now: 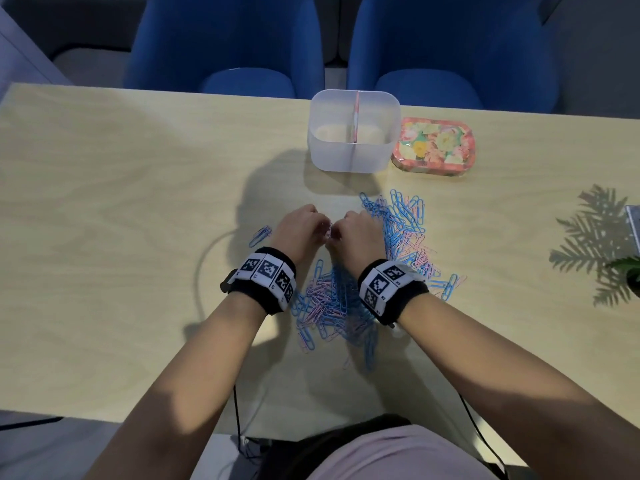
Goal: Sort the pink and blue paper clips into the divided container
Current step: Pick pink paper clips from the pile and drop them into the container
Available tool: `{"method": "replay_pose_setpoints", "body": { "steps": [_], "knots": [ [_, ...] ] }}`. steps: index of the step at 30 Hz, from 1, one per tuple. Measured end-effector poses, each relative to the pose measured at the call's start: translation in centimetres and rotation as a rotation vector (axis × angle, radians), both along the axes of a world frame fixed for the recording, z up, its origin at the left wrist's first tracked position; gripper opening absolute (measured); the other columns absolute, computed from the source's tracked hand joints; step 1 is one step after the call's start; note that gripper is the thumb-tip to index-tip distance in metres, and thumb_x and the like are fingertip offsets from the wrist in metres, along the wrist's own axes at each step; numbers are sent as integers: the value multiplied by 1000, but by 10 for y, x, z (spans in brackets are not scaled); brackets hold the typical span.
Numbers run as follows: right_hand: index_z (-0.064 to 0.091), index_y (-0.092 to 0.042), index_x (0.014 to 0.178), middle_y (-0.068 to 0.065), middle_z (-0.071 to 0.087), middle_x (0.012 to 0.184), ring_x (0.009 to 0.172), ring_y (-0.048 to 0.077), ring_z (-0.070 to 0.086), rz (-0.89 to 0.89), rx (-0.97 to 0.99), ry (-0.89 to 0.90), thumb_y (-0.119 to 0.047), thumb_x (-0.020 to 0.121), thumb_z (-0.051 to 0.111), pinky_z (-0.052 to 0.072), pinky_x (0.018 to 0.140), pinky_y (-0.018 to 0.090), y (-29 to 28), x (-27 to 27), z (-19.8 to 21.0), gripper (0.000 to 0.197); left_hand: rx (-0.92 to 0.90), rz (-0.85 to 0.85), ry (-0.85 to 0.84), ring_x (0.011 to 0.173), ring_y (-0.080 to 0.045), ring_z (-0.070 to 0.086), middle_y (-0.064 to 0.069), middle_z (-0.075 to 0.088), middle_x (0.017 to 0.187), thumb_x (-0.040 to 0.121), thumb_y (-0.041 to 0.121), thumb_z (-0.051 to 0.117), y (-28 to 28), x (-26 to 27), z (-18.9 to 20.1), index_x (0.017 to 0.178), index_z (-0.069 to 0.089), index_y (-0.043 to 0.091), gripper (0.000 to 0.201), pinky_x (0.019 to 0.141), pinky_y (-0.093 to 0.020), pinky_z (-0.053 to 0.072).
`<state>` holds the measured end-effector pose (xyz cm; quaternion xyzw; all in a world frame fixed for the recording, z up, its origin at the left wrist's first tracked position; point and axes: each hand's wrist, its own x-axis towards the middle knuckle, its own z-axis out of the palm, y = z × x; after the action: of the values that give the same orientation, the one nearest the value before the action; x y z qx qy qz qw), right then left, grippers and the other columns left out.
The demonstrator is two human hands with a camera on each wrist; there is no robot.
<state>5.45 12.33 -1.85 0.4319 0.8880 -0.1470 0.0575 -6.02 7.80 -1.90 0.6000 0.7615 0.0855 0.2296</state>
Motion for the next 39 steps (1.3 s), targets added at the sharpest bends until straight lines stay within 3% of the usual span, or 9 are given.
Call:
{"method": "replay_pose_setpoints", "body": {
  "steps": [5, 14, 19, 23, 26, 29, 31, 34, 39],
  "knots": [
    [61, -2, 103, 17, 61, 106, 97, 35, 58, -15, -42, 64, -7, 93, 39, 43, 80, 40, -6, -6, 1, 24, -14, 45, 6, 95, -31, 58, -14, 60, 104, 85, 16, 61, -2, 2, 3, 105, 66, 8, 22, 79, -34, 43],
    [59, 0, 96, 21, 62, 104, 99, 36, 59, 3, -90, 22, -12, 88, 51, 45, 78, 38, 7, -10, 9, 16, -43, 27, 158, 86, -34, 60, -15, 63, 91, 85, 9, 49, -4, 7, -1, 91, 67, 5, 20, 65, -34, 35],
    [68, -3, 76, 10, 66, 76, 71, 19, 57, -252, -283, 386, -9, 77, 65, 47, 69, 27, 42, -11, 37, 7, -6, 77, 93, 81, -31, 61, -13, 68, 86, 82, 10, 51, -5, 1, -5, 86, 69, 6, 19, 70, -36, 49],
    [68, 2, 73, 8, 60, 70, 73, 23, 57, -332, -237, 601, -4, 77, 59, 48, 70, 30, 92, -37, 73, 12, 3, 100, 51, 82, -29, 62, -12, 70, 86, 82, 12, 54, -7, -4, -3, 86, 69, 5, 18, 73, -37, 50],
    [64, 4, 70, 22, 66, 78, 85, 35, 64, -310, -293, 531, -5, 82, 51, 53, 80, 41, 121, -57, 81, 19, 71, 140, -8, 86, -26, 64, -10, 72, 92, 82, 15, 60, -2, -10, 11, 93, 71, 7, 17, 79, -35, 51],
    [47, -4, 62, 20, 53, 71, 73, 32, 53, -317, -179, 486, -10, 87, 43, 42, 65, 34, 121, -61, 81, 26, 196, 196, -52, 89, -27, 66, -11, 73, 95, 80, 15, 63, 18, -22, 37, 96, 72, 8, 20, 84, -35, 52],
    [53, -3, 68, 17, 53, 73, 71, 28, 47, -313, -83, 552, -11, 88, 43, 37, 64, 32, 104, -50, 77, 24, 290, 227, -31, 91, -27, 65, -11, 73, 96, 79, 17, 63, 40, -32, 56, 96, 73, 10, 20, 84, -31, 49],
    [65, 1, 83, 18, 68, 88, 83, 32, 61, -260, -142, 454, -11, 86, 48, 50, 75, 38, 69, -26, 54, 21, 370, 221, 38, 93, -29, 63, -11, 72, 96, 81, 16, 60, 75, -44, 79, 95, 72, 9, 20, 81, -29, 43],
    [62, -1, 100, 19, 64, 106, 101, 34, 61, -145, -306, 97, -19, 83, 59, 48, 83, 38, 24, -10, 16, 24, 83, 140, 116, 101, -36, 59, -16, 67, 107, 89, 10, 51, 131, -45, 90, 98, 70, 8, 21, 90, -37, 48]
  ]
}}
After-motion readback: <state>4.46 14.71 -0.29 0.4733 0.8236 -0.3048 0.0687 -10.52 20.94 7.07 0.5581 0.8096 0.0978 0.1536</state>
